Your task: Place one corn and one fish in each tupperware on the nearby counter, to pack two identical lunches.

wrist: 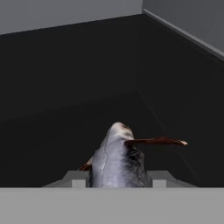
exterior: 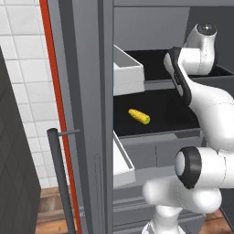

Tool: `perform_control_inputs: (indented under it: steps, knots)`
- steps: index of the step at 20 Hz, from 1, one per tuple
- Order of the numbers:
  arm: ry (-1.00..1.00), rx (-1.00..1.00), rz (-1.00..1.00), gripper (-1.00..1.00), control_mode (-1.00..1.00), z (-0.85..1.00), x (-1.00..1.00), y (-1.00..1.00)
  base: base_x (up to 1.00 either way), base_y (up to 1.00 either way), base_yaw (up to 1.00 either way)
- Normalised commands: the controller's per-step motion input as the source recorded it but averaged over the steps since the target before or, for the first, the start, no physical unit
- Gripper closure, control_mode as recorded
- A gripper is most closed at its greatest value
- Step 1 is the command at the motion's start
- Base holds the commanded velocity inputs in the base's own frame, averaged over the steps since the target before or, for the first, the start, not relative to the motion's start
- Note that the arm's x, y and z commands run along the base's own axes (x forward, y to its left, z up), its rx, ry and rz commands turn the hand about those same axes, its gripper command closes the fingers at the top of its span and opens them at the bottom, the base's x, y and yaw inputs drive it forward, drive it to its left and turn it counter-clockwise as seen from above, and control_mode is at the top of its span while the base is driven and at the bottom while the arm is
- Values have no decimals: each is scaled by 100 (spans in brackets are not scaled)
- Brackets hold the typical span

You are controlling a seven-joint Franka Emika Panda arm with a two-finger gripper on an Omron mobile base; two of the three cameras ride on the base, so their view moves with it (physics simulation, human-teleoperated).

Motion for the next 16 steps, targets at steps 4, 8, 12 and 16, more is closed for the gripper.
perform_control_inputs:
  steps: [4, 8, 12, 16]
  knots:
    - [-1, 0, 5, 100, -100, -31, -100, 13, 0, 0, 0]
    - [0, 0, 5, 100, -100, -11, -100, 8, 0, 0, 0]
    - [0, 0, 5, 100, -100, -1, -100, 3, 0, 0, 0]
    - [0, 0, 6, 100, -100, -1, -100, 9, 0, 0, 0]
